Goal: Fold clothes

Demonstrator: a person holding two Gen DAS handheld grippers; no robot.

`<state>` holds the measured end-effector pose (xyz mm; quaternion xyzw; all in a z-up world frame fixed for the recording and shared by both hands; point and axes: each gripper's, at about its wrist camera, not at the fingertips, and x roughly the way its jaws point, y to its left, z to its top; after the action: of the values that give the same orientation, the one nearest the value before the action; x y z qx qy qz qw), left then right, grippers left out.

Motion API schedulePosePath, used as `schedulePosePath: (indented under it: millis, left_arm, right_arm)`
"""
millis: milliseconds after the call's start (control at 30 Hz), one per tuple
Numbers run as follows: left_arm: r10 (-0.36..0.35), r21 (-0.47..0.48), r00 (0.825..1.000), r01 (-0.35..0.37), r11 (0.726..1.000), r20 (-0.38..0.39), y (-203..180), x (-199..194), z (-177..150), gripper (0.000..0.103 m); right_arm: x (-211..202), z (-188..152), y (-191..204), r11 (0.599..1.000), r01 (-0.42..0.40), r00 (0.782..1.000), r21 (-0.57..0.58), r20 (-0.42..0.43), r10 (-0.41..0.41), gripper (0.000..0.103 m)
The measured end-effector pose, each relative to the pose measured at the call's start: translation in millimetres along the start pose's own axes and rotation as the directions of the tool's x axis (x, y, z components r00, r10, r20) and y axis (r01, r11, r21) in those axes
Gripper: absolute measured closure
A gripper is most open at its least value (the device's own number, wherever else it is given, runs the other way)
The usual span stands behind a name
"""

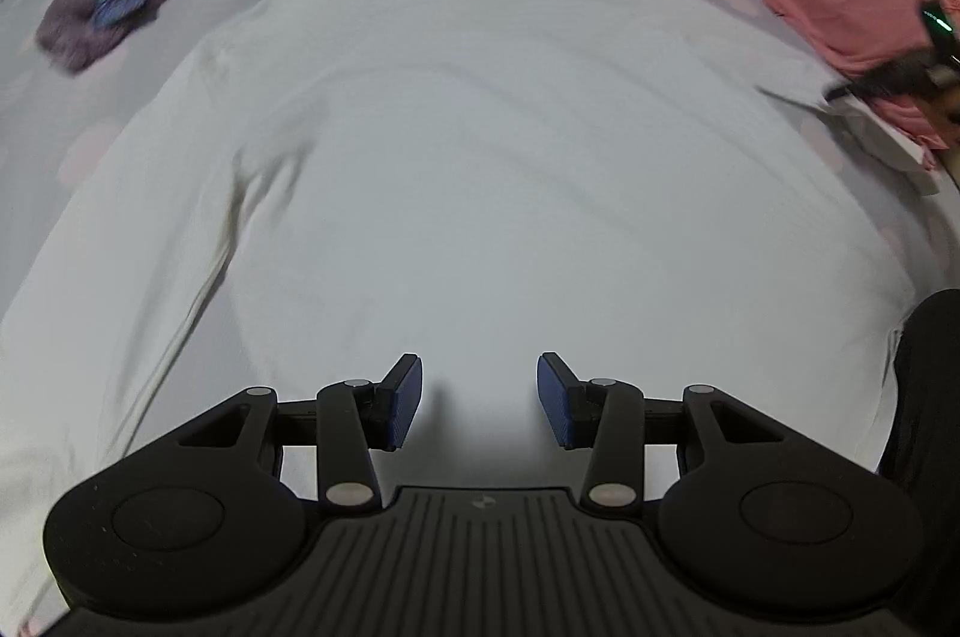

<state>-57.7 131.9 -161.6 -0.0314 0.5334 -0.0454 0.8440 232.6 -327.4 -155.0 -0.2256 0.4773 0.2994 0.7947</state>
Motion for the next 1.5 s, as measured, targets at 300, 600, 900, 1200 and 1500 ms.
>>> schedulePosePath:
  millis: [300,600,900,1200,1500]
  left_arm:
    - [0.096,-0.219,0.995,-0.094,0.971,0.000,43,-2,-17,0.057]
    - [0.052,-0.076,0.998,-0.048,0.996,0.048,-18,12,21,0.057]
    - [0.044,-0.201,0.998,-0.032,0.979,0.051,-121,-22,123,0.057]
    - [0.320,-0.386,0.947,-0.281,0.878,0.038,-125,-133,241,0.053]
    - [0.570,-0.480,0.821,-0.483,0.732,0.042,-46,-228,273,0.050]
  right_arm:
    - [0,-28,101,0.945,-0.314,0.946,-0.090,-0.121,0.302,0.094]
    - [5,-62,60,0.969,-0.243,0.934,0.031,-0.261,0.243,0.094]
    - [-12,-77,-15,0.919,-0.383,0.917,0.099,-0.077,0.391,0.082]
    - [-64,-37,-18,0.880,-0.433,0.894,0.196,-0.027,0.446,0.077]
    - [-141,70,-42,0.875,-0.483,0.875,-0.030,-0.042,0.482,0.072]
